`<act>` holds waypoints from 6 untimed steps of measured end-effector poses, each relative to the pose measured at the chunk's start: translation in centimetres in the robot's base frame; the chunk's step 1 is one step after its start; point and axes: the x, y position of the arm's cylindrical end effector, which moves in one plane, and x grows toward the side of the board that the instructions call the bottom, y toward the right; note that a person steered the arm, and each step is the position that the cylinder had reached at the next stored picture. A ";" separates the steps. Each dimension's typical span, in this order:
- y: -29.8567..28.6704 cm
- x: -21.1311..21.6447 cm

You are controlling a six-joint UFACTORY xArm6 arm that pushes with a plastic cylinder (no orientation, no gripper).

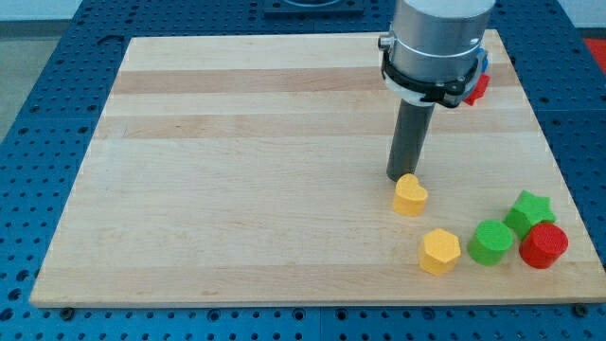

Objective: Move the yellow heart diagonally to the green circle

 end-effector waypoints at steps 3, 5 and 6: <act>-6.8 1.2; -0.1 2.0; 3.7 2.7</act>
